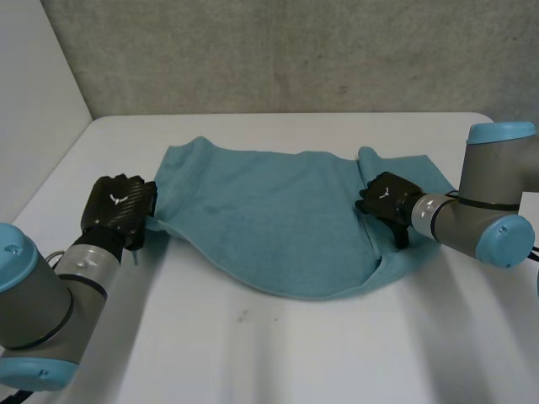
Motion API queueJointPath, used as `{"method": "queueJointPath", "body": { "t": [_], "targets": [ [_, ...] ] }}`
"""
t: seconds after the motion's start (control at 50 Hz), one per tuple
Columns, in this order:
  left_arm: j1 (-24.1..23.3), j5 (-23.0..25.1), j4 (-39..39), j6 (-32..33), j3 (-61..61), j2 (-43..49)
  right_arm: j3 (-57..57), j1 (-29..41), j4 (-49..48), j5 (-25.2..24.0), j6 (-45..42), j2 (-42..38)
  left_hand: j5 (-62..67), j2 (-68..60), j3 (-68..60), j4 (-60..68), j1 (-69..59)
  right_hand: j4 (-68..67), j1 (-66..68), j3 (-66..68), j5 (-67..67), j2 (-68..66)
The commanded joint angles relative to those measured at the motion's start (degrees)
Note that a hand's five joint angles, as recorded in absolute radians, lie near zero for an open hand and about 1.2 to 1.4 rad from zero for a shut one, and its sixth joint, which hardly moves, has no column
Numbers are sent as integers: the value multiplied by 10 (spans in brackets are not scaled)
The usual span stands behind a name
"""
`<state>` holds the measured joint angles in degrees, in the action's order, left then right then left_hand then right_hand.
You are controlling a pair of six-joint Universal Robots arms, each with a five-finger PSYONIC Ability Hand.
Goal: Fold the laundry
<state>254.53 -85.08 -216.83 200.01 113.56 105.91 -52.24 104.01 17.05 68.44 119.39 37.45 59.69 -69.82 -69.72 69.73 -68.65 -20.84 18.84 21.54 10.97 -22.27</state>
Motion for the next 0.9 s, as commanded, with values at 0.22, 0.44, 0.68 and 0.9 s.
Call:
{"method": "queueJointPath", "body": {
  "t": [0.22,0.44,0.68,0.9],
  "targets": [
    [0,0,0,0,0,0,13,-1,2,13,2,-18,103,-102,-103,103,-113,-198,218,191,197,-184],
    [0,0,0,1,0,0,3,-2,0,39,15,-12,103,-102,-103,103,-113,-369,389,362,367,-354],
    [0,0,0,2,0,0,-33,-7,0,33,85,25,103,-102,-103,103,-113,-417,437,410,416,-403],
    [-1,-1,1,2,1,0,-50,-7,-18,33,161,84,103,-102,-103,103,-113,-258,278,251,256,-243]
  ]
}}
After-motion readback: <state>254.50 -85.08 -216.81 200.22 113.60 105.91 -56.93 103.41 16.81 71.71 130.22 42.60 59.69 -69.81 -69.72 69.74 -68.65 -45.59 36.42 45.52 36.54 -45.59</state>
